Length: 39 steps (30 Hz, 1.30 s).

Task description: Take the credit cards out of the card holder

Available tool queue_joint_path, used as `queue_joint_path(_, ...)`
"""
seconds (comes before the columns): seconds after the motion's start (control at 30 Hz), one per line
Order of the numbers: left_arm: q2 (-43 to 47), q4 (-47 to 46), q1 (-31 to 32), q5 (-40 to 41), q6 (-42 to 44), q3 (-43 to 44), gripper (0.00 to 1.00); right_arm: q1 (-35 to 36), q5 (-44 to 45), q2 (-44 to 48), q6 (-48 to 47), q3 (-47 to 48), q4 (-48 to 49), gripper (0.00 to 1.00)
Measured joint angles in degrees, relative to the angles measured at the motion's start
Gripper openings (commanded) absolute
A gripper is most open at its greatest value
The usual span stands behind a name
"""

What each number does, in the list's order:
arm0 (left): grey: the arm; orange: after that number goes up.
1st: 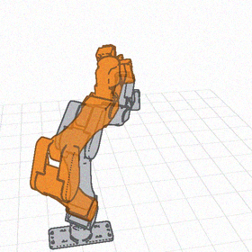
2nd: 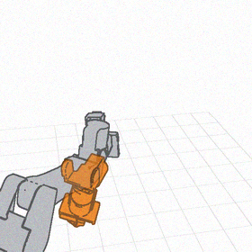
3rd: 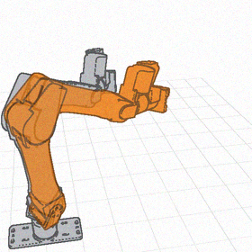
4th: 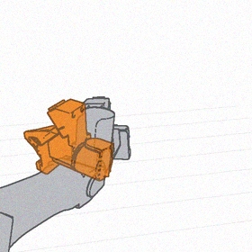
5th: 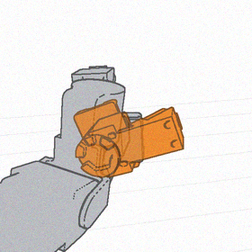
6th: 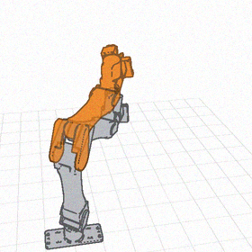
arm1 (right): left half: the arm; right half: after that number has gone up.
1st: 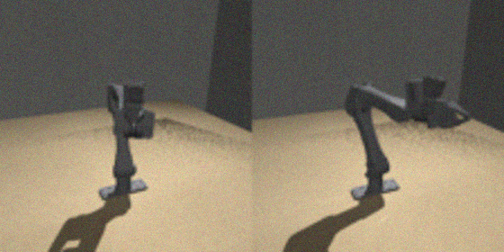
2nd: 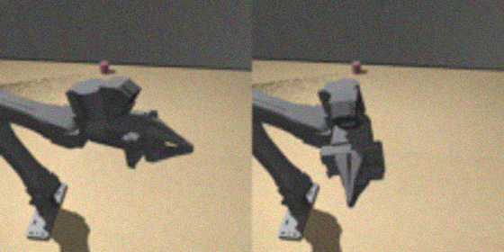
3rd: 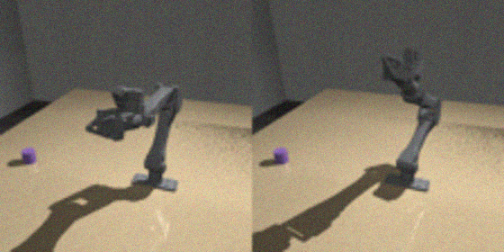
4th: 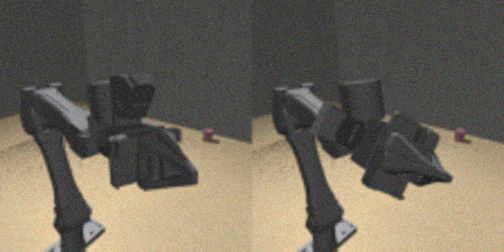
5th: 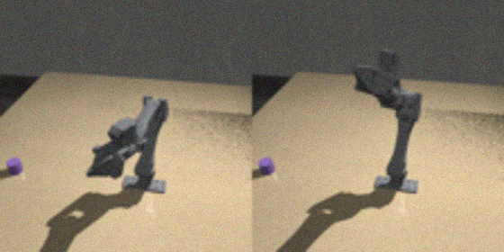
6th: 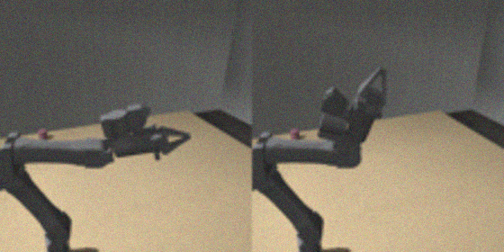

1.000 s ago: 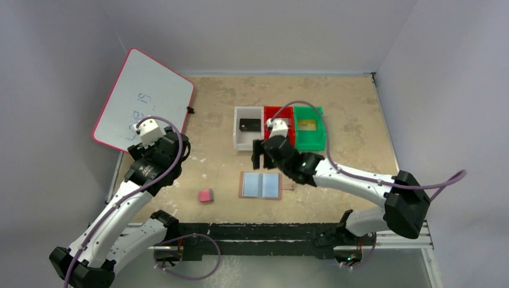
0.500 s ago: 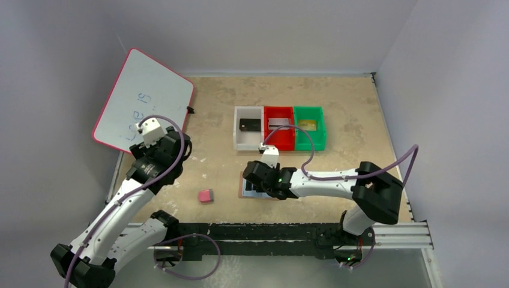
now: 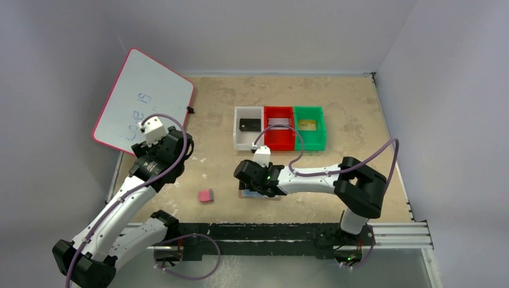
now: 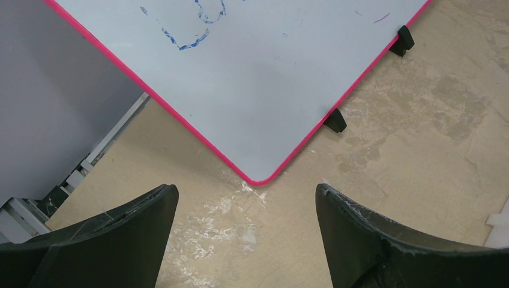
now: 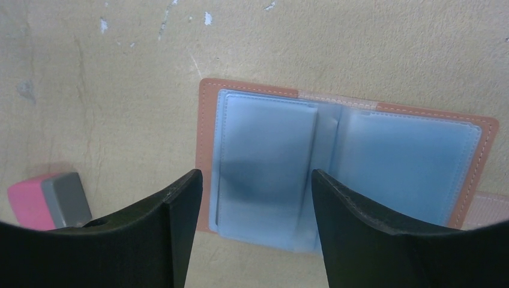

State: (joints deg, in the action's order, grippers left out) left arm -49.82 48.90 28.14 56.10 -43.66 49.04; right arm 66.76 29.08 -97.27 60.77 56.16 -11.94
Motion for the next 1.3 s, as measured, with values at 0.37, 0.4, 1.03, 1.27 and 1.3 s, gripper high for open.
queue_joint_path(0.37,-0.2,0.0,0.0,-0.1,0.0,0.0,0.84,0.4,1.8,-2.8,0.6,1.5,-1.7,0.61)
queue_joint_path(0.4,-0.3,0.0,0.0,-0.1,0.0,0.0,0.84,0.5,1.9,-2.9,0.7,1.6,-1.9,0.60)
queue_joint_path(1.03,-0.5,0.0,0.0,-0.4,0.4,0.0,0.84,0.7,3.6,-4.2,2.4,3.1,-3.2,0.67)
queue_joint_path(1.27,-0.5,0.0,0.0,-0.4,0.4,0.0,0.84,1.4,5.0,-5.5,3.2,4.5,-4.8,0.63)
queue_joint_path(1.3,-0.5,0.0,0.0,-0.4,0.4,0.0,0.84,1.4,5.1,-5.5,3.3,4.6,-5.0,0.62)
